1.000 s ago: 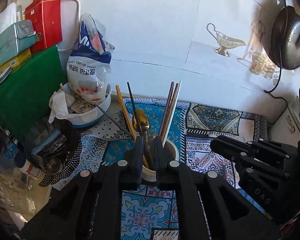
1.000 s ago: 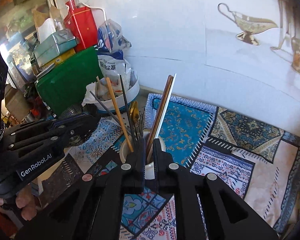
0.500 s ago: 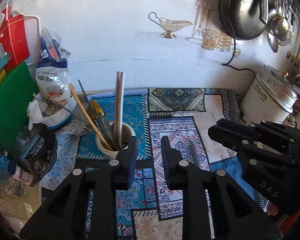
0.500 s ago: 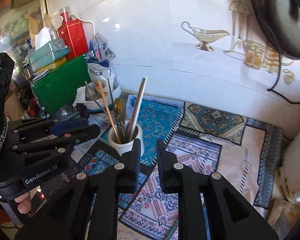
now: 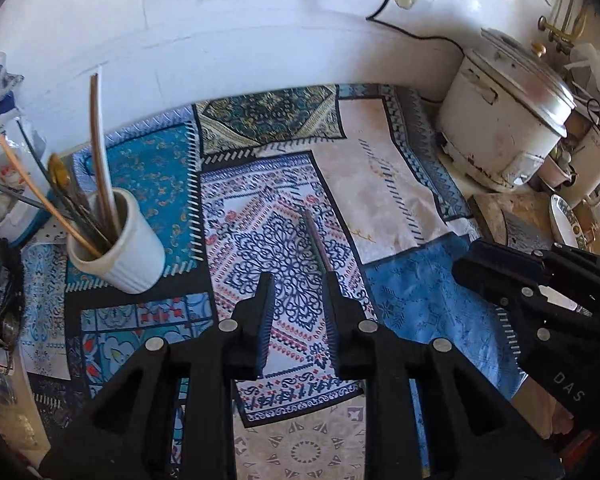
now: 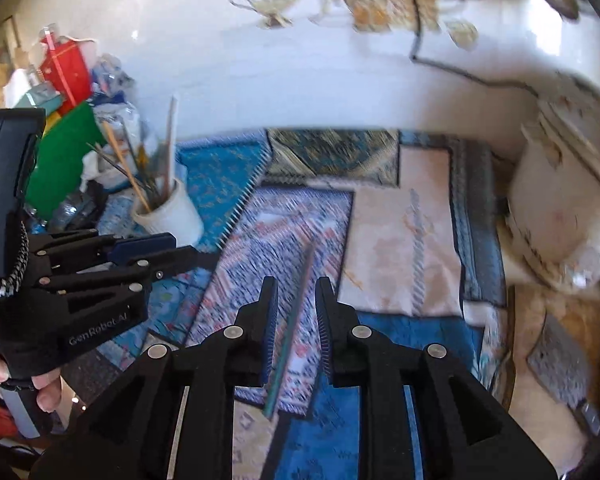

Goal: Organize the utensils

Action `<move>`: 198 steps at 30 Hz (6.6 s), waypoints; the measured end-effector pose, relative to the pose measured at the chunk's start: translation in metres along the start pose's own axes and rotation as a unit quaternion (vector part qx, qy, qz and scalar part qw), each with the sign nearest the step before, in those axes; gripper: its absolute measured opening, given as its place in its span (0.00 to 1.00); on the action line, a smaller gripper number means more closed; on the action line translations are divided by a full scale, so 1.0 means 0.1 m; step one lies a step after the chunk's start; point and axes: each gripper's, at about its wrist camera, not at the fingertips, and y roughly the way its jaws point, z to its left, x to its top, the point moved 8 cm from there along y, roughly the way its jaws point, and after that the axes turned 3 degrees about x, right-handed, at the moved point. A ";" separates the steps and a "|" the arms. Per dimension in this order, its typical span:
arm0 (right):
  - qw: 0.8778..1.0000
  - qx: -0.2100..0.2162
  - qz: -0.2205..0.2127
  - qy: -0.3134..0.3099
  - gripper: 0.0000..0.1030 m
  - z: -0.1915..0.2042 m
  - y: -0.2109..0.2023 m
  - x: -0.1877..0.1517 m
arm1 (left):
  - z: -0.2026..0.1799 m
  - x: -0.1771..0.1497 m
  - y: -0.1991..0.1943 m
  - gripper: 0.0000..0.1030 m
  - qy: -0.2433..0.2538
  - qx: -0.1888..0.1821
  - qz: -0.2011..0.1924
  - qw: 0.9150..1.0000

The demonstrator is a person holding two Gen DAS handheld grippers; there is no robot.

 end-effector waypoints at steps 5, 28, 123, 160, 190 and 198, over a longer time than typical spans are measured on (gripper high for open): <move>0.998 -0.014 0.040 0.041 0.17 -0.30 0.17 -0.29 | -0.18 -0.14 0.40 0.21 0.017 -0.004 0.044 0.999; 0.990 -0.002 0.114 0.080 0.21 -0.66 0.56 -0.68 | -0.28 -0.32 1.27 0.21 -0.017 -0.017 0.123 0.992; 0.966 0.204 -0.135 -0.089 0.06 1.99 0.62 1.84 | 2.13 0.65 -1.26 0.03 -0.204 0.126 -0.197 0.951; 0.969 0.178 -0.083 -0.151 0.07 1.84 1.11 1.43 | 2.26 0.46 -0.46 0.10 -0.221 0.118 -0.114 0.962; 0.921 0.032 -0.382 -0.069 0.60 2.00 -2.85 0.14 | 0.91 -0.78 -4.10 0.71 -0.045 0.102 -0.408 0.906; 0.915 -0.024 -0.398 -0.058 0.95 2.04 -3.02 -0.19 | 0.91 -1.17 -4.28 0.99 -0.064 0.113 -0.429 0.894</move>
